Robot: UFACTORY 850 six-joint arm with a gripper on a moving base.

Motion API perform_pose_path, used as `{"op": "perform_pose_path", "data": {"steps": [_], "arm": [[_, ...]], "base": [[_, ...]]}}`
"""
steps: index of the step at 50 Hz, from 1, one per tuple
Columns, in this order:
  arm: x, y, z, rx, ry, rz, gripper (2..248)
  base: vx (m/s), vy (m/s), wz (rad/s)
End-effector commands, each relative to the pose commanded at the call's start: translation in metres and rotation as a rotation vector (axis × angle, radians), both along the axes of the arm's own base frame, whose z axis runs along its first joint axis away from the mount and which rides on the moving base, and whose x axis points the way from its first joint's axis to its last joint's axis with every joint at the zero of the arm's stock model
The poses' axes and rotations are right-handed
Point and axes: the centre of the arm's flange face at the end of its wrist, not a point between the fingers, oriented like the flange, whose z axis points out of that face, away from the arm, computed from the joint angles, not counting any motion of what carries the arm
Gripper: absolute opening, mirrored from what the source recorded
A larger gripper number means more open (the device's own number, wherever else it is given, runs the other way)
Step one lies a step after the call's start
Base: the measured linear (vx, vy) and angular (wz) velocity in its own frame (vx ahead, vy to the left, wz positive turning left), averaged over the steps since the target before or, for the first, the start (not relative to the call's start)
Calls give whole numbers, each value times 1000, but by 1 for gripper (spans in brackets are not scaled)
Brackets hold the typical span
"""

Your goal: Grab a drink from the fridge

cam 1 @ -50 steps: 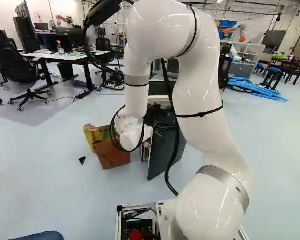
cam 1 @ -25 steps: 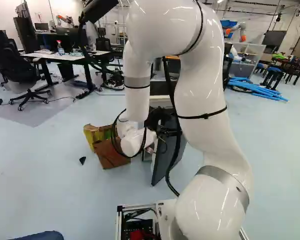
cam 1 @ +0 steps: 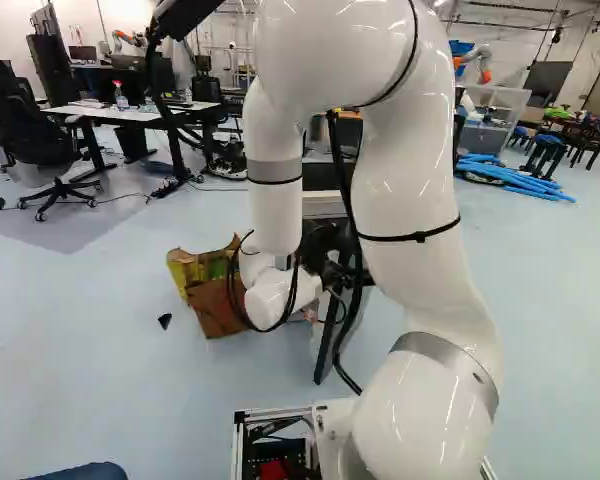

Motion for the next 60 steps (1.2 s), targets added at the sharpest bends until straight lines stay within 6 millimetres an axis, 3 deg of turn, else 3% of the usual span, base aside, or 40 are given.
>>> {"op": "perform_pose_path", "data": {"steps": [27,44,60], "arm": [[-42,-20,1,-86,29,-108,247],[-37,-29,1,-82,27,-154,247],[-20,-41,3,-58,3,-241,247]], "base": [[0,0,0],[0,0,0],[0,0,0]]}}
